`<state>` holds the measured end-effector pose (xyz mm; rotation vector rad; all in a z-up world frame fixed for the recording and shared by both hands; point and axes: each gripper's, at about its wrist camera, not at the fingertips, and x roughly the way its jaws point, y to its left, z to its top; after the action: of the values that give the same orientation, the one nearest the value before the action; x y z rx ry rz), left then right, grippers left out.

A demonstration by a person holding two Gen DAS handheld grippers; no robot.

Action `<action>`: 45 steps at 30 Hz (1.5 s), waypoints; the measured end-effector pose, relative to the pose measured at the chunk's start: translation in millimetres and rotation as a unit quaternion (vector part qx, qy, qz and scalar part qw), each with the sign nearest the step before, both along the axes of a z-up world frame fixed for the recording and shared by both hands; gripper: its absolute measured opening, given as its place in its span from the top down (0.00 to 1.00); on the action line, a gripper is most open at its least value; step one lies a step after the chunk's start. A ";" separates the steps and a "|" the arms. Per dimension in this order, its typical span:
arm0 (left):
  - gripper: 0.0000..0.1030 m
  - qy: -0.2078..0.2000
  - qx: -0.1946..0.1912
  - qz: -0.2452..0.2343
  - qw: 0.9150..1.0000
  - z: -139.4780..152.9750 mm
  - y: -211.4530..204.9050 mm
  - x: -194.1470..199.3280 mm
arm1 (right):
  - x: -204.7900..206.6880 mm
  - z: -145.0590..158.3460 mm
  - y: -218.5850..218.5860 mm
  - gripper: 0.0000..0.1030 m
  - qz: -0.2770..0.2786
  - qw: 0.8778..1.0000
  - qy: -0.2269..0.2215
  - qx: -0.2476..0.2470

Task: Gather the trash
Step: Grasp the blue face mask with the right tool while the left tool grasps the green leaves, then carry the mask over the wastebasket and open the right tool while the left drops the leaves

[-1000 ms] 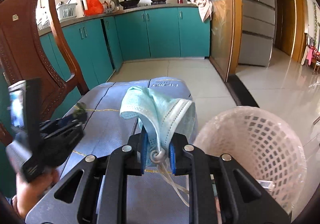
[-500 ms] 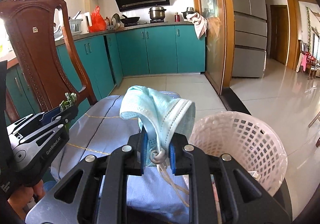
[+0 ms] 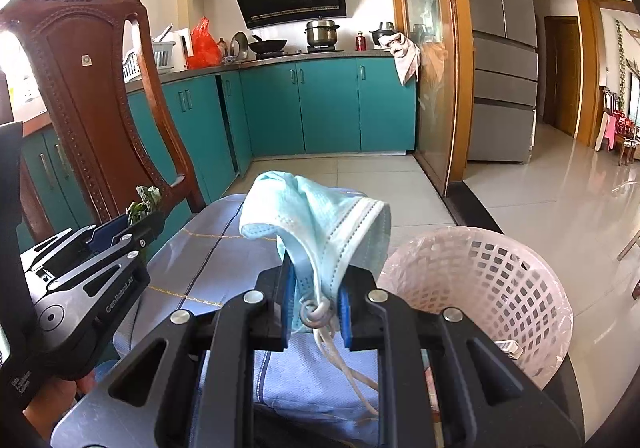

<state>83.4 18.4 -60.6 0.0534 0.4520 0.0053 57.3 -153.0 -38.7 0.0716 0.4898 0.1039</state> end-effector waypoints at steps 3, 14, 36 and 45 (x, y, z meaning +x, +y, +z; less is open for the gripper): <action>0.77 0.000 0.001 0.002 1.000 0.4 0.0 -0.6 | 0.6 -0.4 1.1 0.82 0.002 1.000 0.001 -0.002; 0.77 0.003 -0.002 0.012 1.000 1.3 6.6 1.4 | 0.1 -0.1 7.2 0.82 0.012 1.000 0.001 -0.013; 0.76 0.011 -0.002 0.002 1.000 0.2 0.6 4.1 | 0.3 2.5 12.3 0.82 0.000 1.000 -0.003 -0.026; 0.76 0.016 -0.004 -0.005 1.000 -4.2 -0.1 5.8 | 4.6 1.9 18.0 0.82 -0.007 1.000 -0.001 -0.026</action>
<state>89.2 18.3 -64.8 0.0482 0.4831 -0.0070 61.9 -135.0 -36.8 0.0250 0.4899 0.0775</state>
